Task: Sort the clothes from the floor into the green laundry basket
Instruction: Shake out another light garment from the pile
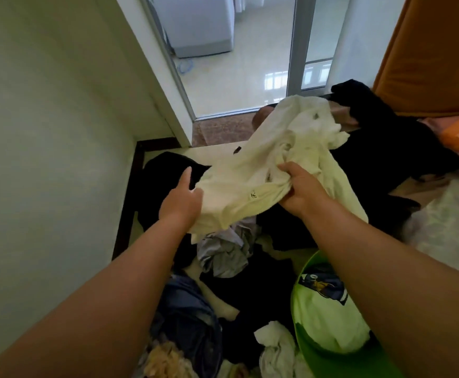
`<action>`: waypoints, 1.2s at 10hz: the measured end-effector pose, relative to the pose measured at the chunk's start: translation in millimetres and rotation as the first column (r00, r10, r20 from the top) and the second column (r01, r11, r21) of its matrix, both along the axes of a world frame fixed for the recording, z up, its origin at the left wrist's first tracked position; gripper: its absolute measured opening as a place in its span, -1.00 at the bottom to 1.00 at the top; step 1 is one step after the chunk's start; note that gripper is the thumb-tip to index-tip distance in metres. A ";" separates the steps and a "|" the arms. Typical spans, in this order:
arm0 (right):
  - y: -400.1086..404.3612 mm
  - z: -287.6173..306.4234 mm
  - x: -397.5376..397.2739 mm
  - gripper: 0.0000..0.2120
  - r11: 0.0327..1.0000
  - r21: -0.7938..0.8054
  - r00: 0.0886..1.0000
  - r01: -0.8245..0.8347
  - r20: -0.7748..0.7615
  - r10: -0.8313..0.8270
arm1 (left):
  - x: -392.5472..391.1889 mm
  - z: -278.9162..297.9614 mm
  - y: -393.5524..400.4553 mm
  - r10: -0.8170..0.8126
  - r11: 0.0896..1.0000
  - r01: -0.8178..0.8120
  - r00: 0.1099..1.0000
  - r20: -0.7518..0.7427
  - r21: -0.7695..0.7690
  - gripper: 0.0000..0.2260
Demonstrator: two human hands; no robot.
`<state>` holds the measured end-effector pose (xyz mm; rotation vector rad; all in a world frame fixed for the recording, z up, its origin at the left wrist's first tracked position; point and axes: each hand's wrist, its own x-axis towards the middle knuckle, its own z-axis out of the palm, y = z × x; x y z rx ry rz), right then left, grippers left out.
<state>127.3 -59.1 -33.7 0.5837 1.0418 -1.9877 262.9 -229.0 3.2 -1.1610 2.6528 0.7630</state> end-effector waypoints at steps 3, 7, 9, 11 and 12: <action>-111.1 39.4 77.5 -0.72 0.751 0.268 0.714 -0.604 -0.238 0.659 | 97.4 11.6 -73.4 -0.233 0.965 0.249 0.669 0.706 0.083 0.09; -149.1 -13.3 129.6 -0.70 0.098 0.958 0.316 -0.269 -0.009 0.949 | 160.9 -6.8 -95.3 -0.103 0.969 0.210 0.824 0.557 -0.132 -0.50; -132.9 -31.9 129.2 -0.58 -0.329 0.944 0.150 -0.003 0.325 0.934 | 175.1 -19.1 -107.2 0.104 0.962 0.066 0.811 0.576 -0.266 -0.65; -138.7 -39.4 139.6 -0.65 -0.537 0.775 -0.166 0.332 0.609 0.776 | 171.3 -28.6 -120.8 0.154 0.903 -0.099 0.983 0.100 -0.418 -0.88; -131.6 -41.8 129.7 -0.75 -0.479 0.860 -0.017 0.179 0.489 0.872 | 168.7 -24.1 -135.7 0.421 0.885 -0.445 0.890 -0.174 -0.135 -0.77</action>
